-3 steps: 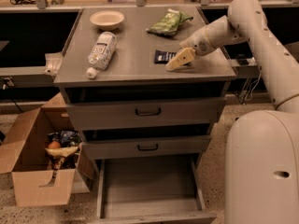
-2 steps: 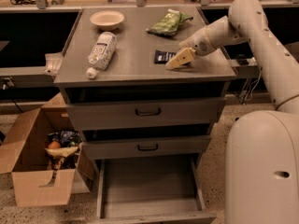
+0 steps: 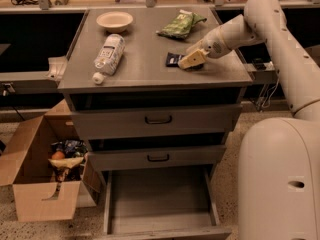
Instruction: Place rxbar blueberry into bottom drawer
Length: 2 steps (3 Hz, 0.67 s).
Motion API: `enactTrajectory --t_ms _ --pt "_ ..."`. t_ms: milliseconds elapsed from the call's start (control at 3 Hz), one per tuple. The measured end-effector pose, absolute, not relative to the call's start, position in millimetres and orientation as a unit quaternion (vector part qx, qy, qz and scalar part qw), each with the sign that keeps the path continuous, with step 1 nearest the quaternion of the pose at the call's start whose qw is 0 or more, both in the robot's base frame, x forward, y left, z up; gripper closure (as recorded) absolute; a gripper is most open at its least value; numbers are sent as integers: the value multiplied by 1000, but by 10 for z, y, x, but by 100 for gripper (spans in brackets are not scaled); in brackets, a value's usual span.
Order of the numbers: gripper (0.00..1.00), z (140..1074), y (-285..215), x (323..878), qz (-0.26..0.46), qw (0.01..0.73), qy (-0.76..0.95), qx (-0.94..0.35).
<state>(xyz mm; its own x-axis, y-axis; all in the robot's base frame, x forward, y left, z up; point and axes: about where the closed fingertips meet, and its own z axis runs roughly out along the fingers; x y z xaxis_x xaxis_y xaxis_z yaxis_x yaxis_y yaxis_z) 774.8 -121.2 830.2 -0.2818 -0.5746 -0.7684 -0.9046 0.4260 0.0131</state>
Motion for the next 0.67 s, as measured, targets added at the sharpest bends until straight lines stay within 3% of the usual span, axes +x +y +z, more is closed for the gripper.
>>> enactTrajectory --t_ms 333,667 --pt "100 8402 -1197 7730 233 364 760 -485" --pt "100 9103 -888 7534 223 428 689 -541"
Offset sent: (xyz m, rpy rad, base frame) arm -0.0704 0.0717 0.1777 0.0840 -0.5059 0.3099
